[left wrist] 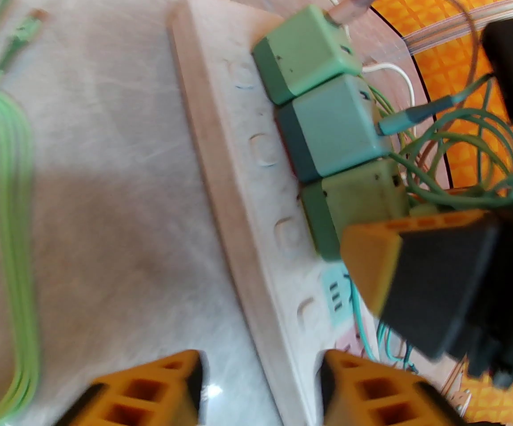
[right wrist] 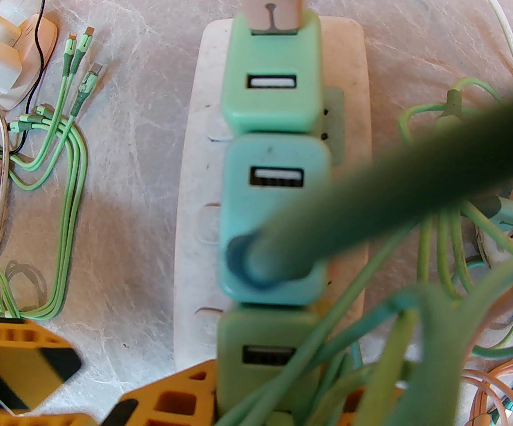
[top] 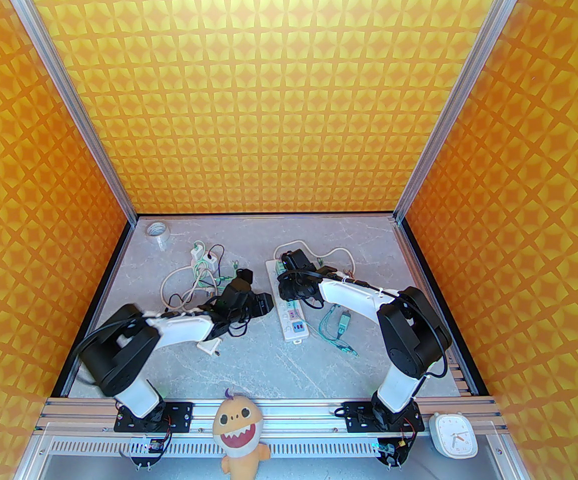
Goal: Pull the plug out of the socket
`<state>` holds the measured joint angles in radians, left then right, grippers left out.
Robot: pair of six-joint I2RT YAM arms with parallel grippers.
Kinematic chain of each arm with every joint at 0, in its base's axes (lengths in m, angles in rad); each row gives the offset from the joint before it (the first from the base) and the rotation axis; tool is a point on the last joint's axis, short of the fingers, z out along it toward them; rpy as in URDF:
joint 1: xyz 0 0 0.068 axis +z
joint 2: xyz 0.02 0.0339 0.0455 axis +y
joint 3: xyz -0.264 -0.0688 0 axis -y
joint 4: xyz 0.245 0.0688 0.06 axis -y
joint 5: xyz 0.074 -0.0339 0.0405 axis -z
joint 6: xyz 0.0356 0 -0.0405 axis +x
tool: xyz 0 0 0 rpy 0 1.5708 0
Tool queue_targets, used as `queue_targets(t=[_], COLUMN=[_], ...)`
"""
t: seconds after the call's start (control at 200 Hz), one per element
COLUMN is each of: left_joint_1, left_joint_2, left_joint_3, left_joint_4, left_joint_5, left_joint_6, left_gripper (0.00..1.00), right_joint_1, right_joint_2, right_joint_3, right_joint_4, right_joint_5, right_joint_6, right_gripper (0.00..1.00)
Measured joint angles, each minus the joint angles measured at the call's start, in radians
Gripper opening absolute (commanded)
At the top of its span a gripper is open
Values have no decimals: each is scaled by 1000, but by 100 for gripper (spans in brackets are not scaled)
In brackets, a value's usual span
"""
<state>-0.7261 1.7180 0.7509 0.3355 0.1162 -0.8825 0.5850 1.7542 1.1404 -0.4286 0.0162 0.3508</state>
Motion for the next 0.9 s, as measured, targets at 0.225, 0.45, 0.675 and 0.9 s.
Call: queue_targets(t=[0.225, 0.45, 0.675, 0.9], left_joint_1=[2, 2, 2, 3], left_joint_2=[116, 159, 187, 187], left_joint_3=[47, 75, 109, 124], left_joint_4=[67, 103, 96, 72], left_joint_5=[53, 76, 93, 93], left_joint_6=[-30, -47, -60, -63], left_gripper=[38, 32, 22, 21], right_joint_1=[0, -3, -5, -6], right_joint_2=[0, 0, 0, 0], right_joint_3=[0, 0, 0, 3], right_joint_4=[0, 0, 0, -6], right_joint_5=[0, 1, 9, 31], right_joint_6=[2, 3, 3, 2], right_gripper=[30, 30, 31, 30])
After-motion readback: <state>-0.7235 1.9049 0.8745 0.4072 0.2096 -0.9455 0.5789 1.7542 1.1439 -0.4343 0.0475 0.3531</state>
